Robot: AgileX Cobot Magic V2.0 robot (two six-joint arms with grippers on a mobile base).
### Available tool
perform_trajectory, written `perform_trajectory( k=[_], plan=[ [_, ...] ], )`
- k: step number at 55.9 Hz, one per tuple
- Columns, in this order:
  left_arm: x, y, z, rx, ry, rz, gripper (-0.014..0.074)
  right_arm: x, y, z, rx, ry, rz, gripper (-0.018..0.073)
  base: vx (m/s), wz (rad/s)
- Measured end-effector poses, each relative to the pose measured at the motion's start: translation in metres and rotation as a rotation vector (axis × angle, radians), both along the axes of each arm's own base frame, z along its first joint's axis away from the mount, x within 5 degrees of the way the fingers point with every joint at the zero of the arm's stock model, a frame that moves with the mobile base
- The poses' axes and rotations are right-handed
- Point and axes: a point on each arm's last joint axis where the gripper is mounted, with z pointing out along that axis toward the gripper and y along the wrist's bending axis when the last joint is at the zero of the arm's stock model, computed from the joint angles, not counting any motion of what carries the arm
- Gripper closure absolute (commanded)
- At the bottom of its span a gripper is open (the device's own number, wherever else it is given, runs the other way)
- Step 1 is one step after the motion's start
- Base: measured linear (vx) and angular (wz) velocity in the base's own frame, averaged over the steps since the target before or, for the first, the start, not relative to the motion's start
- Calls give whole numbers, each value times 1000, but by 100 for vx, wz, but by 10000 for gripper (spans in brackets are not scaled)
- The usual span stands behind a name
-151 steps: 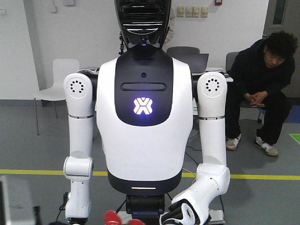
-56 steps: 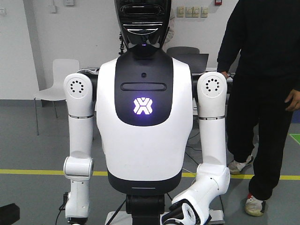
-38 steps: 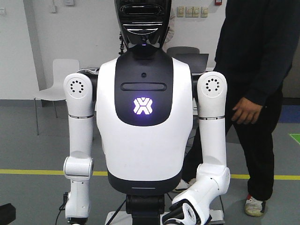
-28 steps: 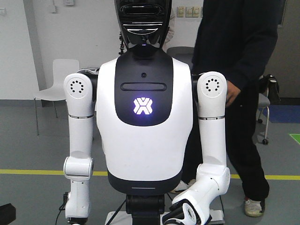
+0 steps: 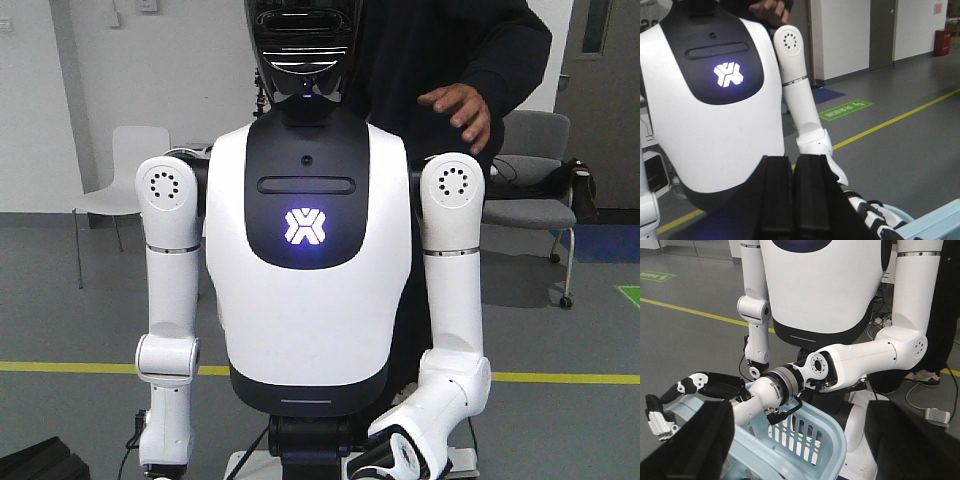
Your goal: Pick snacks and fruit into basket
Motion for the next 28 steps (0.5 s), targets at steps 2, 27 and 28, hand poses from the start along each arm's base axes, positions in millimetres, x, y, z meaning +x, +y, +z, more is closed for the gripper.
perform_trajectory(
  k=[2,27,28],
  plan=[
    [0,0,-1,-9,-10,-3,606,0,0,0,0,0,0,-20,0,0],
    [-28,60,-40,54,24,283,602,0,0,0,-1,-1,0,-20,0,0],
    [-32,64,-43,52,26,318,602,0,0,0,-1,-1,0,-20,0,0]
  ],
)
